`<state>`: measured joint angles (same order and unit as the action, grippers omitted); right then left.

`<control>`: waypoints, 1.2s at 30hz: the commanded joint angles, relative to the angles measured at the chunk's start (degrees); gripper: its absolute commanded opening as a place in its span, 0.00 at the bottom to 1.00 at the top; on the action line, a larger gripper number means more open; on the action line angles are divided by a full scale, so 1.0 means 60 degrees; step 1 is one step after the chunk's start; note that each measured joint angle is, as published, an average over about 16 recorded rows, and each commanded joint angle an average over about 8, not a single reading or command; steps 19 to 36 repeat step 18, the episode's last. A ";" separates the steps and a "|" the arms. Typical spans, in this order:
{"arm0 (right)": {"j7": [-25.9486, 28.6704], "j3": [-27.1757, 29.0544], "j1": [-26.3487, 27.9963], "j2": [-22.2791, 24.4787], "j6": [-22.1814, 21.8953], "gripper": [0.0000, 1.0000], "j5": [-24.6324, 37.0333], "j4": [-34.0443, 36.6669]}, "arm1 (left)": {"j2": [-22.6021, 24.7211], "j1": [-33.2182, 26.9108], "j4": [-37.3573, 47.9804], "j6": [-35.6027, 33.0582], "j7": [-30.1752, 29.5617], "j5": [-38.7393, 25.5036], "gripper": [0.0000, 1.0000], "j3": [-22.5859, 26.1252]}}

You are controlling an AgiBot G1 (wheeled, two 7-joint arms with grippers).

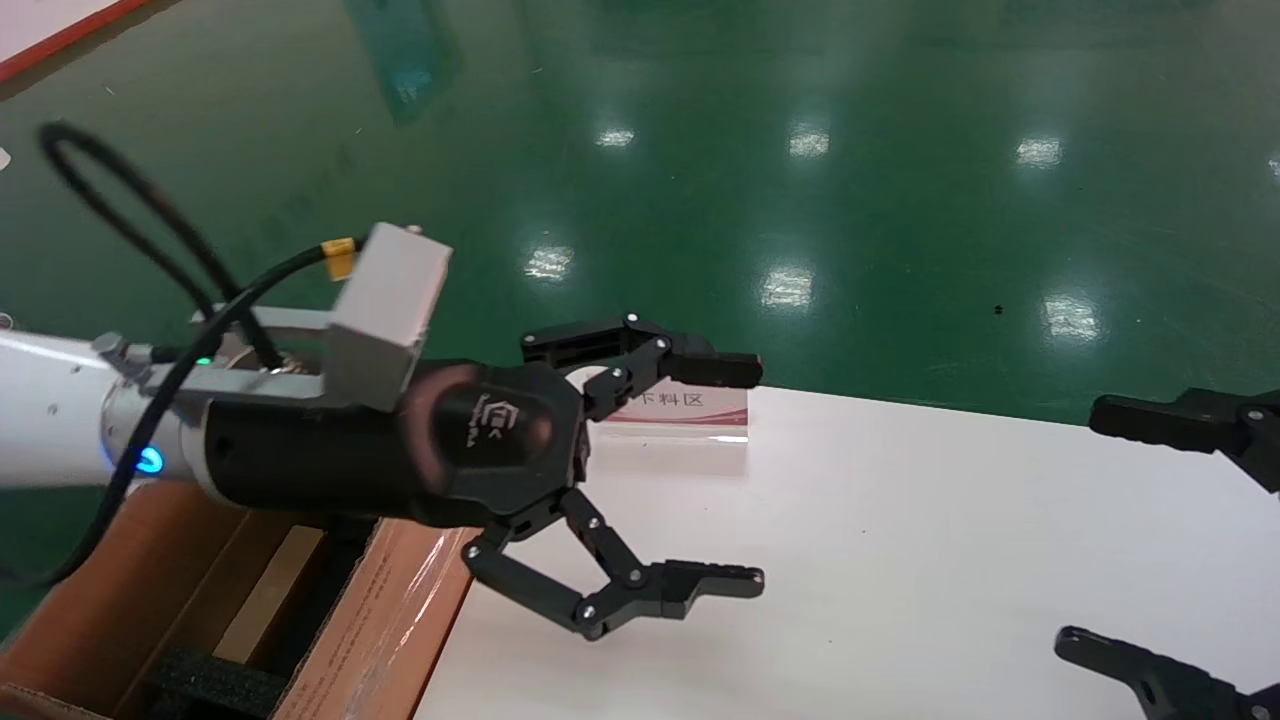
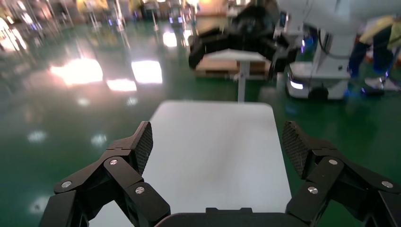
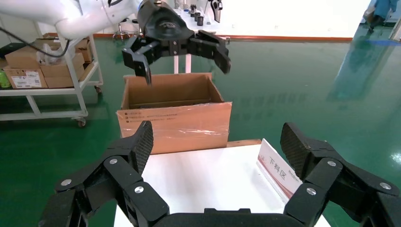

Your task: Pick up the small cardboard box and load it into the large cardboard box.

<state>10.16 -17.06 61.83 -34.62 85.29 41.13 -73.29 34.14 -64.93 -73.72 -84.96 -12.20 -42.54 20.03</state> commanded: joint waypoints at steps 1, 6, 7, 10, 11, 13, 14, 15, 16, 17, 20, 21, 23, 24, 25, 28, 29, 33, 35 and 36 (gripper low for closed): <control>0.0004 0.0007 -0.0002 -0.0003 0.0003 1.00 0.0005 -0.0002 | 0.0125 0.0474 0.0023 -0.0104 0.0206 0.0096 1.00 -0.0565; 0.0015 0.0026 -0.0007 -0.0010 0.0010 1.00 0.0018 -0.0007 | 0.0147 0.0556 0.0031 -0.0124 0.0246 0.0116 1.00 -0.0662; 0.0017 0.0029 -0.0008 -0.0011 0.0011 1.00 0.0021 -0.0008 | 0.0147 0.0556 0.0031 -0.0124 0.0247 0.0116 1.00 -0.0661; 0.0023 0.0040 -0.0010 -0.0016 0.0016 1.00 0.0028 -0.0011 | 0.0146 0.0555 0.0032 -0.0124 0.0248 0.0117 1.00 -0.0659; 0.0025 0.0044 -0.0011 -0.0017 0.0017 1.00 0.0031 -0.0012 | 0.0146 0.0554 0.0032 -0.0124 0.0249 0.0118 1.00 -0.0658; 0.0029 0.0051 -0.0013 -0.0020 0.0020 1.00 0.0036 -0.0014 | 0.0145 0.0554 0.0033 -0.0123 0.0249 0.0119 1.00 -0.0657; 0.0032 0.0055 -0.0014 -0.0021 0.0022 1.00 0.0039 -0.0015 | 0.0145 0.0553 0.0033 -0.0123 0.0250 0.0119 1.00 -0.0656; 0.0034 0.0059 -0.0015 -0.0023 0.0023 1.00 0.0041 -0.0016 | 0.0145 0.0553 0.0033 -0.0123 0.0250 0.0120 1.00 -0.0655; 0.0035 0.0061 -0.0016 -0.0023 0.0024 1.00 0.0042 -0.0017 | 0.0144 0.0553 0.0033 -0.0123 0.0250 0.0120 1.00 -0.0655; 0.0036 0.0062 -0.0016 -0.0024 0.0024 1.00 0.0044 -0.0017 | 0.0144 0.0553 0.0033 -0.0123 0.0251 0.0120 1.00 -0.0654; 0.0037 0.0064 -0.0017 -0.0025 0.0025 1.00 0.0045 -0.0018 | 0.0144 0.0553 0.0033 -0.0123 0.0251 0.0121 1.00 -0.0654; 0.0037 0.0064 -0.0017 -0.0025 0.0025 1.00 0.0045 -0.0018 | 0.0144 0.0553 0.0033 -0.0123 0.0251 0.0121 1.00 -0.0654; 0.0037 0.0064 -0.0017 -0.0025 0.0025 1.00 0.0045 -0.0018 | 0.0144 0.0553 0.0033 -0.0123 0.0251 0.0121 1.00 -0.0654; 0.0037 0.0064 -0.0017 -0.0025 0.0025 1.00 0.0045 -0.0018 | 0.0144 0.0553 0.0033 -0.0123 0.0251 0.0121 1.00 -0.0654; 0.0037 0.0064 -0.0017 -0.0025 0.0025 1.00 0.0045 -0.0018 | 0.0144 0.0553 0.0033 -0.0123 0.0251 0.0121 1.00 -0.0654; 0.0037 0.0064 -0.0017 -0.0025 0.0025 1.00 0.0045 -0.0018 | 0.0144 0.0553 0.0033 -0.0123 0.0251 0.0121 1.00 -0.0654; 0.0037 0.0064 -0.0017 -0.0025 0.0025 1.00 0.0045 -0.0018 | 0.0144 0.0553 0.0033 -0.0123 0.0251 0.0121 1.00 -0.0654; 0.0037 0.0064 -0.0017 -0.0025 0.0025 1.00 0.0045 -0.0018 | 0.0144 0.0553 0.0033 -0.0123 0.0251 0.0121 1.00 -0.0654; 0.0037 0.0064 -0.0017 -0.0025 0.0025 1.00 0.0045 -0.0018 | 0.0144 0.0553 0.0033 -0.0123 0.0251 0.0121 1.00 -0.0654; 0.0037 0.0064 -0.0017 -0.0025 0.0025 1.00 0.0045 -0.0018 | 0.0144 0.0553 0.0033 -0.0123 0.0251 0.0121 1.00 -0.0654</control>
